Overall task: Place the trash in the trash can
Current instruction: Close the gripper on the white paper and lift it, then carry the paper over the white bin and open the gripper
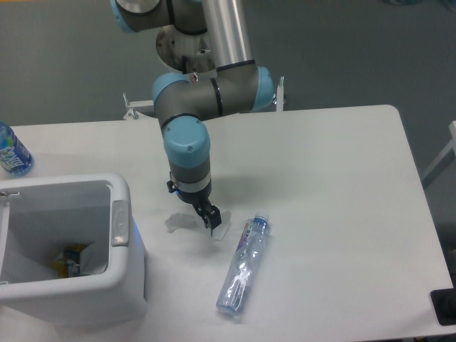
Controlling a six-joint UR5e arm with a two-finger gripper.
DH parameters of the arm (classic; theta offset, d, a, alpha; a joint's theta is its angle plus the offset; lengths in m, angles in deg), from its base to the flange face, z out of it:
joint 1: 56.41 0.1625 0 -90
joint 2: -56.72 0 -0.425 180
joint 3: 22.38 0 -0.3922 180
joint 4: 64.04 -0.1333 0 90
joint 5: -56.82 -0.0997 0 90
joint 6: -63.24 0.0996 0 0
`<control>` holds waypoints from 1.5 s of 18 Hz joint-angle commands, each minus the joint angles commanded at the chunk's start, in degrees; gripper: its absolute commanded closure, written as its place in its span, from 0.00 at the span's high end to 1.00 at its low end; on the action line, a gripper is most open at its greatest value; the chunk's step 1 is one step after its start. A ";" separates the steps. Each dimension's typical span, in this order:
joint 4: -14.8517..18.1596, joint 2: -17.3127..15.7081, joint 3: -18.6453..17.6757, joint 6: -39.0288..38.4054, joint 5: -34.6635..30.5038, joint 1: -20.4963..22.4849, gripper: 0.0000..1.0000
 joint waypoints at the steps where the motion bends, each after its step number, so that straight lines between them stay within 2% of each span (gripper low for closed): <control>1: 0.00 -0.09 0.26 -1.32 0.09 0.00 0.21; 2: 0.09 -0.35 0.62 -2.12 0.18 0.00 0.14; 3: 0.09 -0.44 0.71 -2.65 0.18 0.09 0.02; 4: 0.09 -0.62 0.79 -2.66 0.26 0.09 0.00; 12: 0.18 -2.63 0.62 -3.53 0.35 0.53 0.00; 15: 0.18 -5.61 2.37 -8.26 0.97 2.11 0.00; 19: 0.18 -8.43 8.60 -24.41 7.98 3.69 0.00; 24: 0.09 -9.05 20.63 -45.16 17.82 5.80 0.00; 27: 0.09 -10.19 26.96 -55.62 19.60 5.36 0.00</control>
